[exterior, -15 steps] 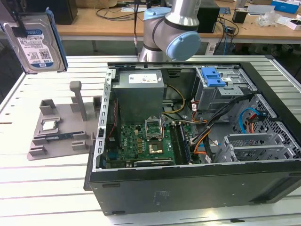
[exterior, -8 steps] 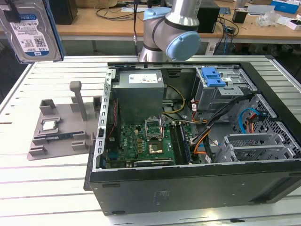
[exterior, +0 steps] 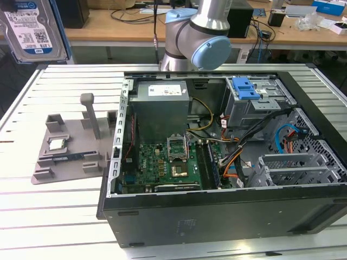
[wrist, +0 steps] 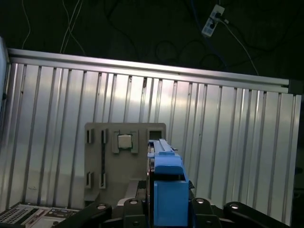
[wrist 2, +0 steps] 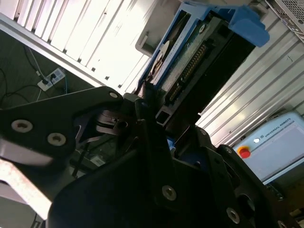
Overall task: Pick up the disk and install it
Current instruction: 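Pick up the disk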
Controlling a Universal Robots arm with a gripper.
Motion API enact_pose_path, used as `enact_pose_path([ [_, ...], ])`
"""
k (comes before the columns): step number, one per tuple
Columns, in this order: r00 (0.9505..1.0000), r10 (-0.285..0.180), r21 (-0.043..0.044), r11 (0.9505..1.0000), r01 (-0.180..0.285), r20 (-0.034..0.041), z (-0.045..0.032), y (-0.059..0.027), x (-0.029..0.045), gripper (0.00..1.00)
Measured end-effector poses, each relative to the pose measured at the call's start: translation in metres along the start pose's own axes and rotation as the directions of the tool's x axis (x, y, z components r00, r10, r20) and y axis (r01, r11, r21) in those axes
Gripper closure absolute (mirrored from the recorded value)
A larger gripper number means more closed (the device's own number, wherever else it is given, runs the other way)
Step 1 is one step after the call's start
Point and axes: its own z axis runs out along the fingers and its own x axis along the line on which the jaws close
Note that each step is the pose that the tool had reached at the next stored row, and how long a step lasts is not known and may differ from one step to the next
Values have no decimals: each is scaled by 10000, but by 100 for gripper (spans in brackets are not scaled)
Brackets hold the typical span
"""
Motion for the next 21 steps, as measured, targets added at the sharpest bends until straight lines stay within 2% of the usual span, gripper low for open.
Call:
enact_pose_path([
  [2,10000,0,0,10000,0,0,-124,6,1,63],
  [15,10000,-1,0,10000,1,0,-503,23,2,63],
  [19,10000,0,1,10000,0,0,-699,31,3,63],
  [21,10000,0,0,10000,0,0,-756,34,4,63],
])
